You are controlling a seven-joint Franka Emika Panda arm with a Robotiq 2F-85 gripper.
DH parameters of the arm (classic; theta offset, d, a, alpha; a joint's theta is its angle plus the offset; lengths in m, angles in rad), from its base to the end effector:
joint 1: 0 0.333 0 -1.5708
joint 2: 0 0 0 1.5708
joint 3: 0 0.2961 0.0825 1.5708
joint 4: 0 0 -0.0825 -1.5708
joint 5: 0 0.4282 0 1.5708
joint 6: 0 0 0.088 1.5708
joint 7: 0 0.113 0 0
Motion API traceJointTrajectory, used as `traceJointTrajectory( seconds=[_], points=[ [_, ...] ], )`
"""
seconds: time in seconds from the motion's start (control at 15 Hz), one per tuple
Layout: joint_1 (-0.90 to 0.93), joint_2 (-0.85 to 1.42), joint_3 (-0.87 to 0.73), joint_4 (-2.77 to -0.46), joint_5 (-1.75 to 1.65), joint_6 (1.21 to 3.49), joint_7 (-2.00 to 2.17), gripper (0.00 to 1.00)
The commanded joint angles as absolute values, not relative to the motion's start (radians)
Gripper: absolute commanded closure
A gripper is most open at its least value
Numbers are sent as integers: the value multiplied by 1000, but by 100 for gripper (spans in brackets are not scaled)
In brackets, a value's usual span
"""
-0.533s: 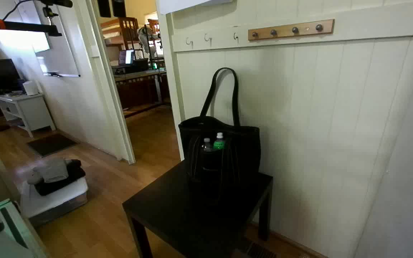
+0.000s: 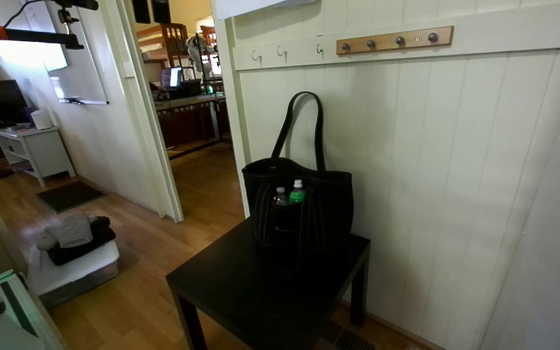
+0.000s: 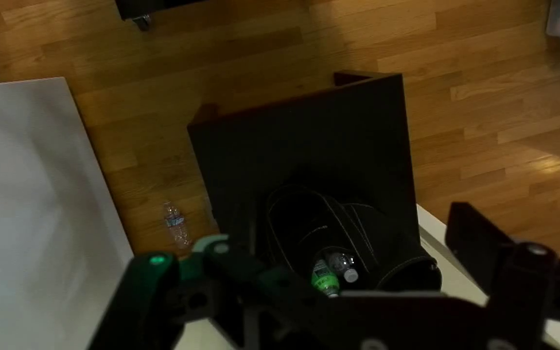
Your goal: Move the bottles from the bag to the cabinet
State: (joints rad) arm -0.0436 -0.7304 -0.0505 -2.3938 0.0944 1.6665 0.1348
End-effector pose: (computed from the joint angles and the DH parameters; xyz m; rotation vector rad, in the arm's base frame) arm 0.3854 -0.0285 0.5389 -2.9949 0.3383 0.0017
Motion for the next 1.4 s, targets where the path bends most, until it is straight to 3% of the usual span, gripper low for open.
traceJointTrajectory(
  seconds=[0.0, 0.8, 1.33],
  points=[
    [-66, -689, -37, -2417, 96, 1760, 134, 0],
    [57, -261, -66, -2472, 200, 2485, -121, 0],
    [52, -8, -57, -2407, 357, 2676, -250, 0]
  ],
)
